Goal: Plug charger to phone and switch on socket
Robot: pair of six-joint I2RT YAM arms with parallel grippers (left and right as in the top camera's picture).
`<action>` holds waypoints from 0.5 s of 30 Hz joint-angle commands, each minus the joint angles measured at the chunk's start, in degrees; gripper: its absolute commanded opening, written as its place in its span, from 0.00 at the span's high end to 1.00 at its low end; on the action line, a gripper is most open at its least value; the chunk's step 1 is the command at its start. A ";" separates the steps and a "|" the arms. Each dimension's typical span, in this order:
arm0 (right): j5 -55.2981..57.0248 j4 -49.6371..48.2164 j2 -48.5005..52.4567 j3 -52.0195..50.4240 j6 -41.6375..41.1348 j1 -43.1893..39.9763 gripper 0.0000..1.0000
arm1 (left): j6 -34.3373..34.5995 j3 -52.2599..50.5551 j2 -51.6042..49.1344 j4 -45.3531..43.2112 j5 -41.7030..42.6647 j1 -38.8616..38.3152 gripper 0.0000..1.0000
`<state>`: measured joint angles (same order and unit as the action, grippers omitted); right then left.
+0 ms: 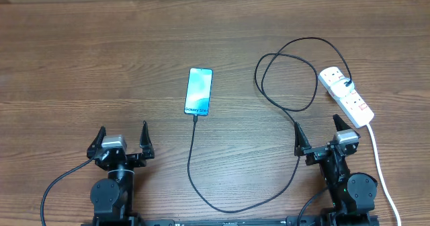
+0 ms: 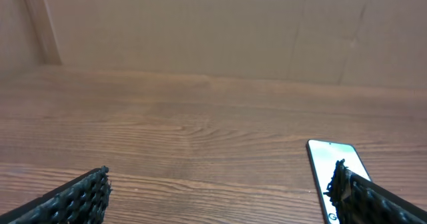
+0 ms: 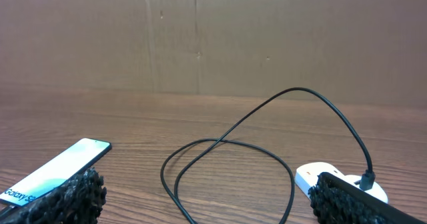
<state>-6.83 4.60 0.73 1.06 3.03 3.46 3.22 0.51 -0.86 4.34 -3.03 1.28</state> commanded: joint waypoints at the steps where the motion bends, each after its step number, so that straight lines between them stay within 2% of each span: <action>1: 0.31 -0.24 -0.57 -0.59 0.04 0.00 0.00 | -3.74 -0.26 0.68 -0.07 0.00 0.59 0.00; 15: 0.31 -0.24 -0.57 -0.59 0.04 0.00 0.00 | -4.11 -0.26 0.68 -0.09 0.09 0.59 0.00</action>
<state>-6.83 4.56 0.73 1.06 3.03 3.46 0.21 0.51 -0.86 4.34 -3.03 1.28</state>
